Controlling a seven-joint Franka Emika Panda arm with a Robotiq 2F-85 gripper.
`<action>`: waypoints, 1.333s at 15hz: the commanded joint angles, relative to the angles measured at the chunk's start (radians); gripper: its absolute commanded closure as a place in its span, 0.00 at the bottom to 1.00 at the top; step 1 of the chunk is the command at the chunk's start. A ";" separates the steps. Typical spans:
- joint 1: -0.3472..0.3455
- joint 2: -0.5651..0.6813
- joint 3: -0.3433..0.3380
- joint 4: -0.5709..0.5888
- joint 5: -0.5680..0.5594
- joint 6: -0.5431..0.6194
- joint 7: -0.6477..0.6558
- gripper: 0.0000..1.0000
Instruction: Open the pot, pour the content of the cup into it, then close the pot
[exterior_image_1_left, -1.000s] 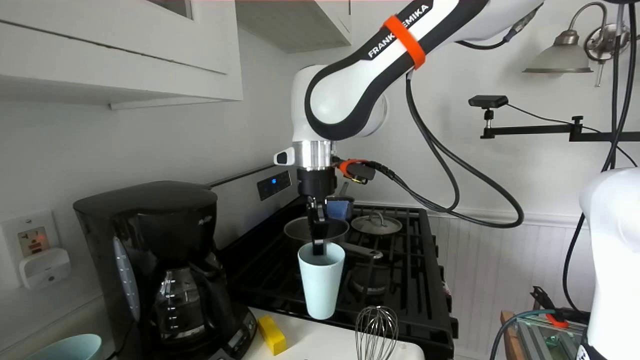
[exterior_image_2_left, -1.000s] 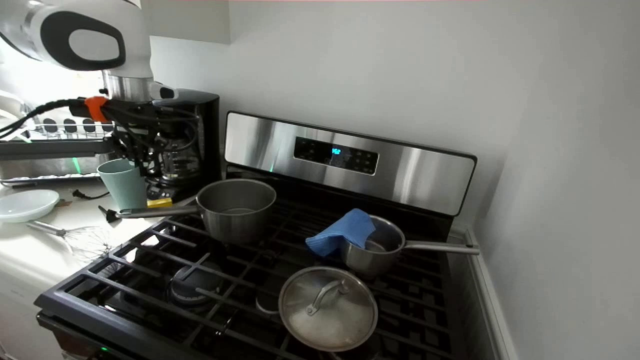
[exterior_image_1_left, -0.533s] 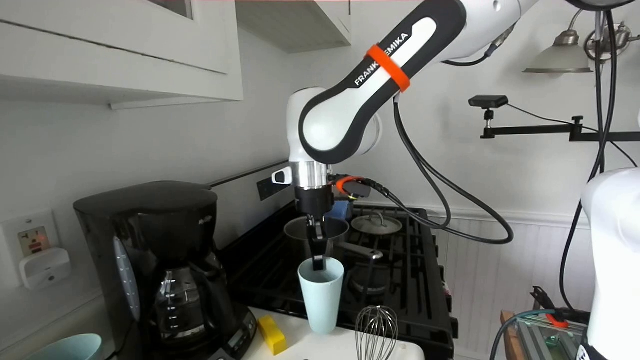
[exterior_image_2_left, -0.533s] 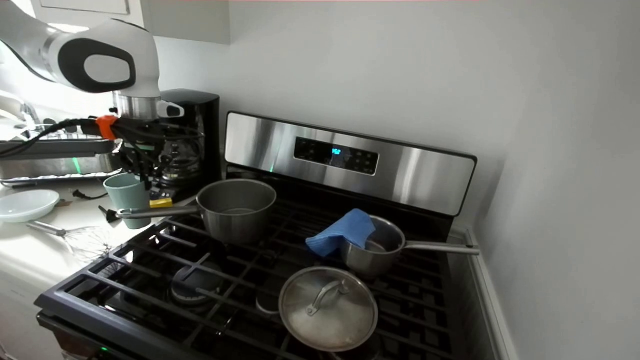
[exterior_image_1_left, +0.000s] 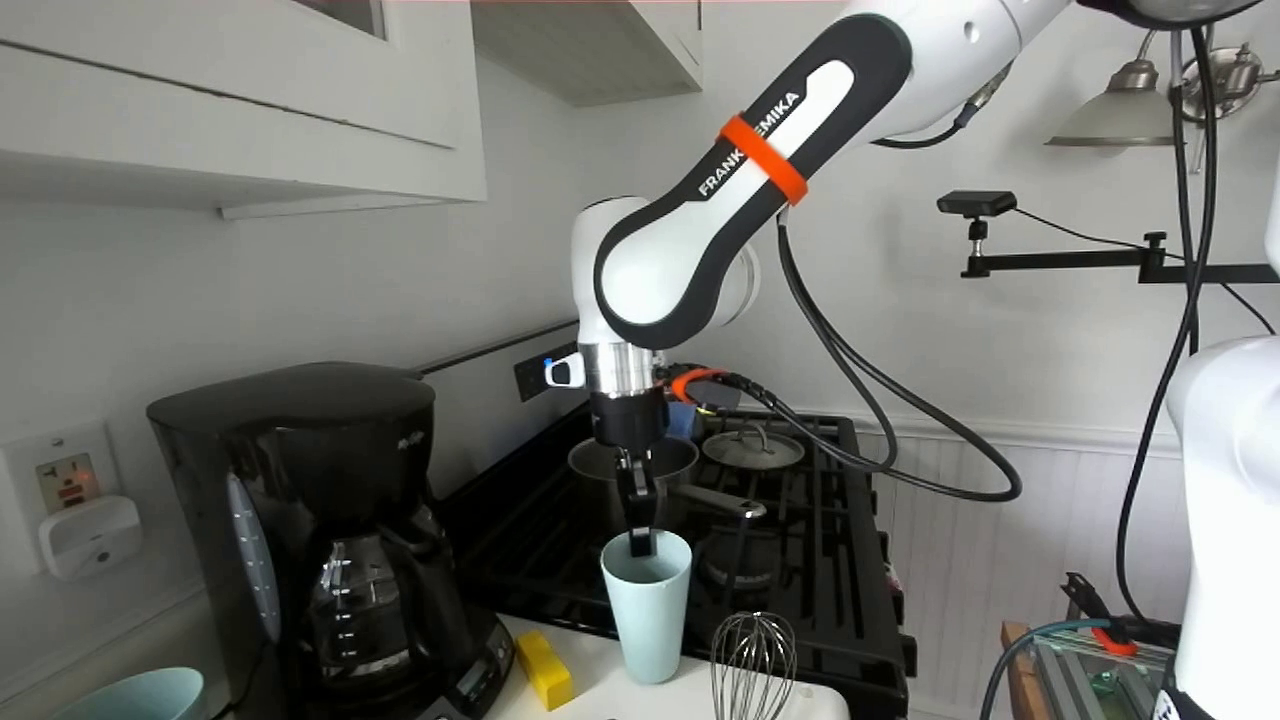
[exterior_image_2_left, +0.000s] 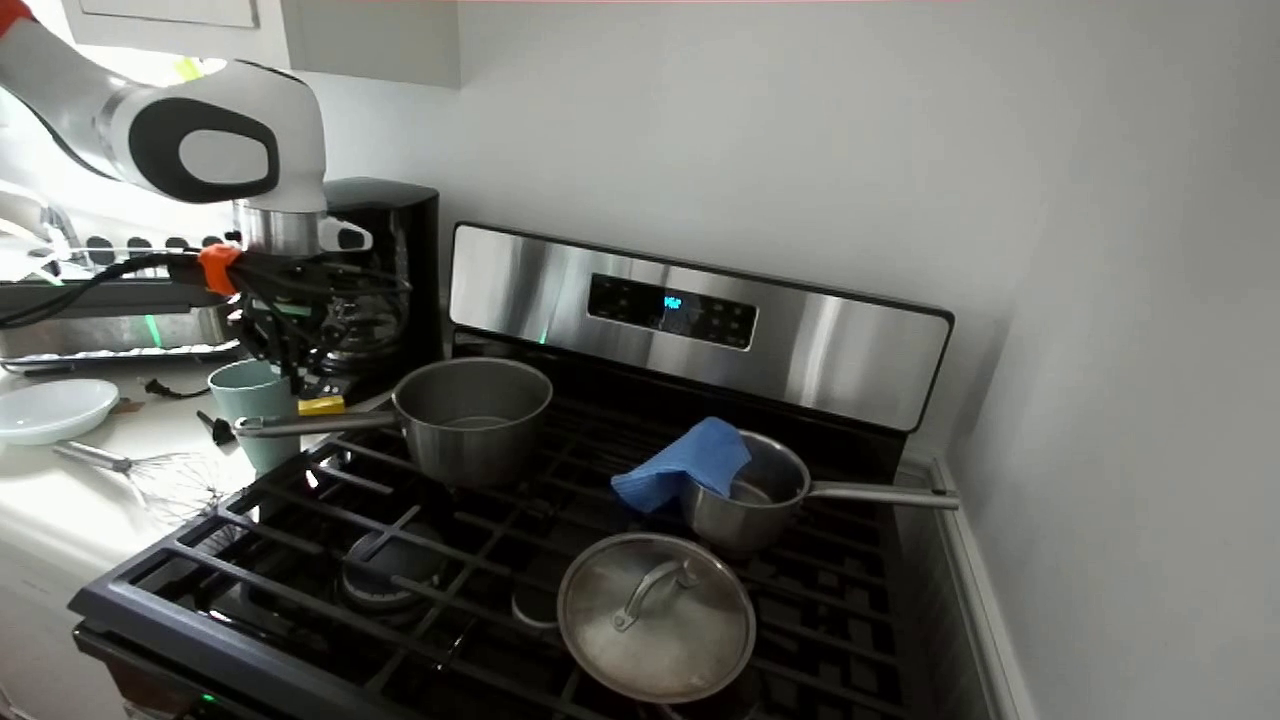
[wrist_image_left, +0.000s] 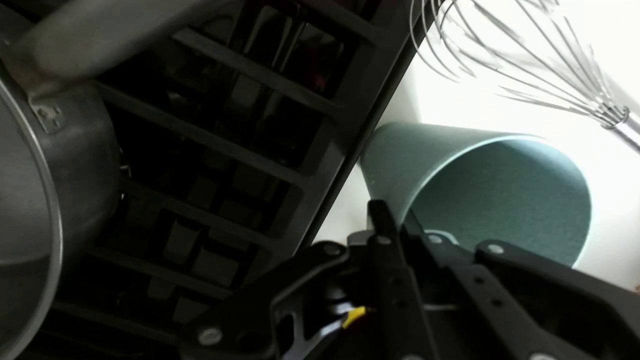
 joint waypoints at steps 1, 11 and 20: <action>-0.025 0.017 0.025 0.015 0.029 0.007 0.000 0.64; -0.069 -0.080 -0.003 0.082 0.126 -0.063 0.017 0.00; -0.215 -0.141 -0.112 0.113 -0.132 0.090 0.203 0.00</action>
